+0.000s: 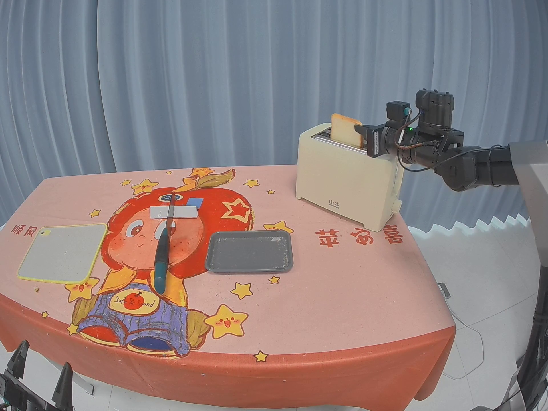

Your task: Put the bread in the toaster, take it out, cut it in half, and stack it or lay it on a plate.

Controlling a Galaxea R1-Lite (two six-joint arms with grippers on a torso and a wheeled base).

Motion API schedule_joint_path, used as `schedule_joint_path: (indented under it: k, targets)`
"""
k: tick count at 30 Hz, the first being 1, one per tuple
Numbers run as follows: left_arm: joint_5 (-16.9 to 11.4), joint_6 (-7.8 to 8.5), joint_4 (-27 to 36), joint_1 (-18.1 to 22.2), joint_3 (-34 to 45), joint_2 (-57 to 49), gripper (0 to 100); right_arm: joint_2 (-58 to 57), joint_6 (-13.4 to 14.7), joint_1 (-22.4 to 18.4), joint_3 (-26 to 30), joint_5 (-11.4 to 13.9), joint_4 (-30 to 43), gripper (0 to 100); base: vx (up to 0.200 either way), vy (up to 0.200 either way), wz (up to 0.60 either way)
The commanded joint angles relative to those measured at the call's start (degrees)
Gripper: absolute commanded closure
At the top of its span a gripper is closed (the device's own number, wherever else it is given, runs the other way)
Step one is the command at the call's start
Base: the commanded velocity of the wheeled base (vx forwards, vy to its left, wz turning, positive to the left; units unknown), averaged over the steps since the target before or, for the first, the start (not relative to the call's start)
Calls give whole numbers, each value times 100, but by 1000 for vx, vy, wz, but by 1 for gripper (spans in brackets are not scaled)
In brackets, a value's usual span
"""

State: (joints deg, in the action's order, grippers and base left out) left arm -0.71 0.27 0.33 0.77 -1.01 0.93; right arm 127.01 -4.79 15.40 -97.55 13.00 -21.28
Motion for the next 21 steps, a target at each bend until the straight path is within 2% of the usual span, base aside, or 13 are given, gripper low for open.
schedule_joint_path:
  k: [1, 12, 16, 21]
  targets:
    - [0, 0, 2, 2, 101, -93, 0, -362, 22, -2, 52, 1, 37, 100, 0, 0, 0]
    - [0, 0, 2, 2, 101, -93, 0, -1126, 66, 25, 676, 10, -60, 100, 0, 0, 0]
    - [0, 0, 2, 2, 101, -93, 0, -1618, 57, 42, 1221, 19, -86, 100, 0, 0, 0]
    - [0, 0, 2, 2, 101, -93, 0, -2023, 66, 42, 1546, 19, -78, 100, 0, 0, 0]
